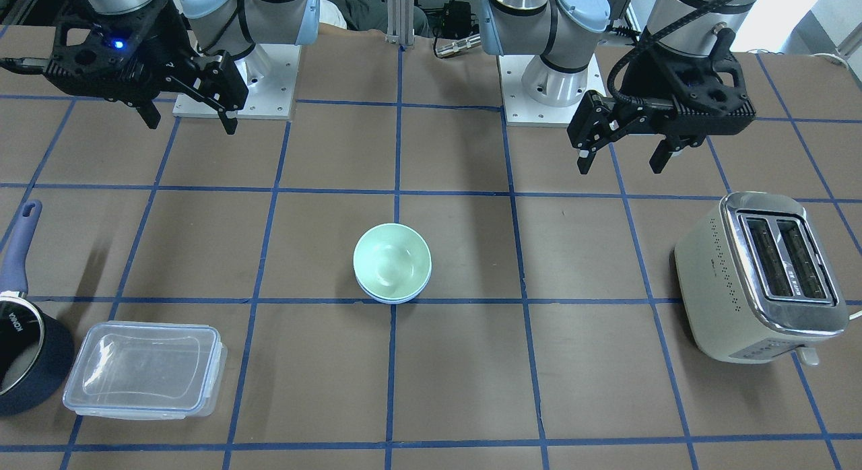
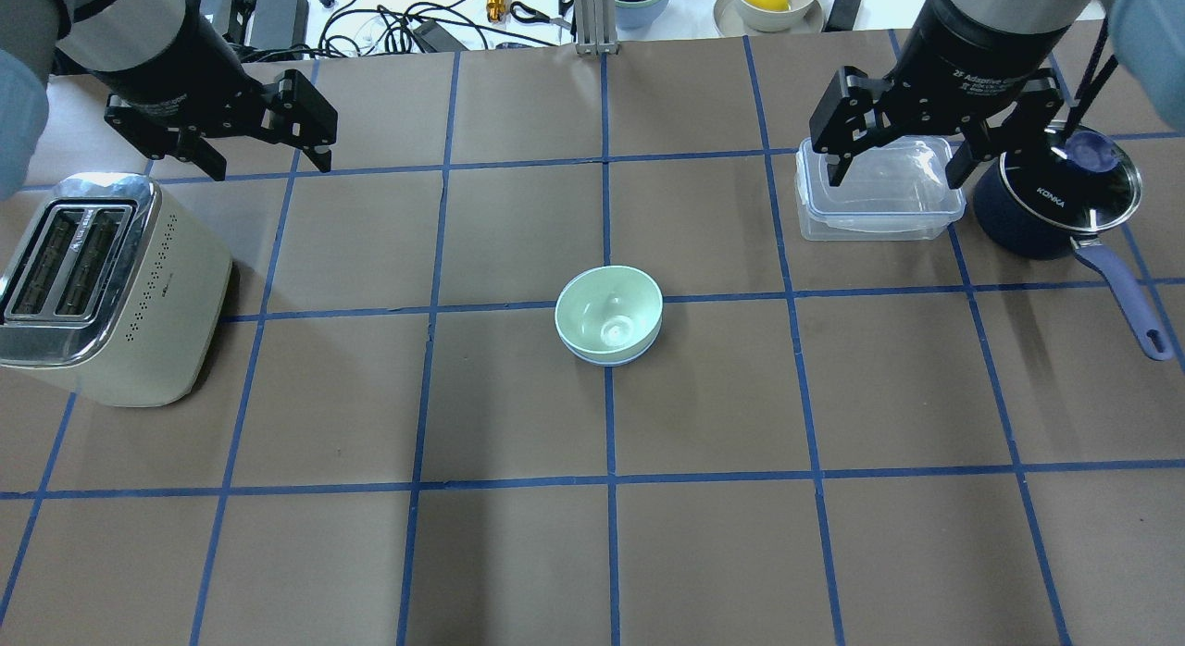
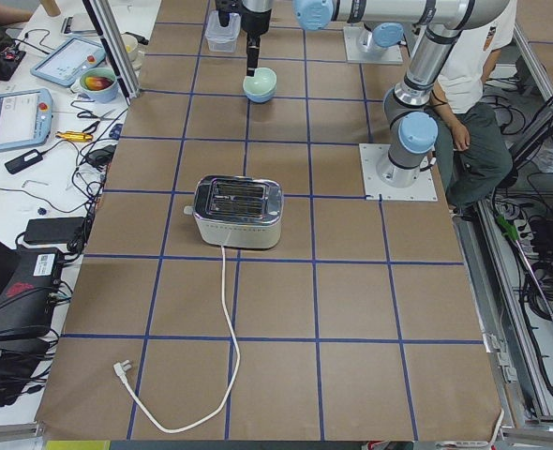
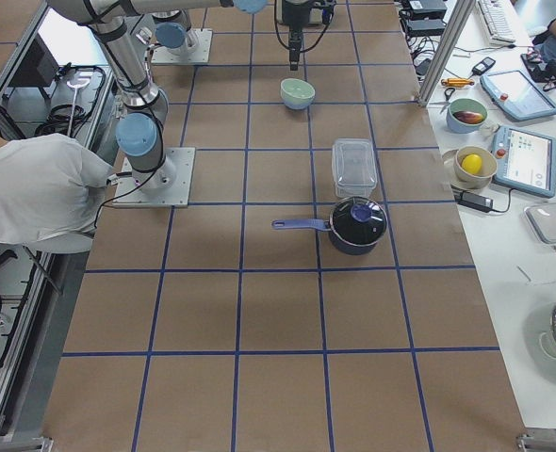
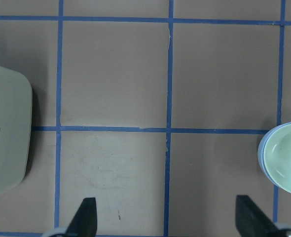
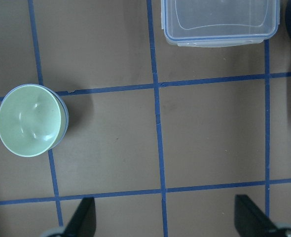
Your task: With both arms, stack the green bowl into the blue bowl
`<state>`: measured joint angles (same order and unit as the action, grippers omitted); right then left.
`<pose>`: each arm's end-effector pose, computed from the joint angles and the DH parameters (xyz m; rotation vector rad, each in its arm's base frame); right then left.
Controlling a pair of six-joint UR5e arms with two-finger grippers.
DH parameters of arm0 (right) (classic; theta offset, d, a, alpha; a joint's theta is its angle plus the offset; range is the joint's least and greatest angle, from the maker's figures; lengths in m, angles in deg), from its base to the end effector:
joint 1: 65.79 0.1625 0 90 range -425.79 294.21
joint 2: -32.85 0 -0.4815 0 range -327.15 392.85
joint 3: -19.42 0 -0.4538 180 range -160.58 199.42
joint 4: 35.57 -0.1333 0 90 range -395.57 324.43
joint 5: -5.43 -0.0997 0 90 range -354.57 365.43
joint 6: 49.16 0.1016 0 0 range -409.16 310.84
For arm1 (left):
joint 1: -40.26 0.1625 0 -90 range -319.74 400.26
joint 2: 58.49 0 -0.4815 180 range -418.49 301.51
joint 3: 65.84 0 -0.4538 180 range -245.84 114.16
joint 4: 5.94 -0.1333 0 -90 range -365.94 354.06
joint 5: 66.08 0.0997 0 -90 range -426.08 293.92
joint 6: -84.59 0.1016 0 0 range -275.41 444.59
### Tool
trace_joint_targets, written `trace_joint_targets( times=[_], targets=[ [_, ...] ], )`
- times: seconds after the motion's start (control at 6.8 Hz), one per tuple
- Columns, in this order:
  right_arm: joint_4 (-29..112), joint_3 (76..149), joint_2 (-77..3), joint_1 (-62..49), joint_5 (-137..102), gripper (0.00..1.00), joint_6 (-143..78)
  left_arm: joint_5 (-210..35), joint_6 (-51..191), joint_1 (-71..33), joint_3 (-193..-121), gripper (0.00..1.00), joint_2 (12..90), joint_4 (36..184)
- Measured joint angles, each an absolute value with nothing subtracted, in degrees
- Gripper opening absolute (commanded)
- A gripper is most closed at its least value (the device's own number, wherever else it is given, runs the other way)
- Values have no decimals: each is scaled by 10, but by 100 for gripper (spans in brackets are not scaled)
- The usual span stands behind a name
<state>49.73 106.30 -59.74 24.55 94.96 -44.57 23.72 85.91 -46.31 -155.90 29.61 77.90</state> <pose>0.1373 -0.5305 0.5888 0.1160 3.1304 -0.0270 -0.1005 -0.5575 0.5716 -0.0573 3.1311 -0.2190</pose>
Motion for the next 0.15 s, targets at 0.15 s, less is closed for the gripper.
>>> trace_joint_targets(
  times=[0.15],
  targets=[
    [496,1062,-597,246,950,100,-445,237,859,-463,-1559,100,296,779]
  ],
)
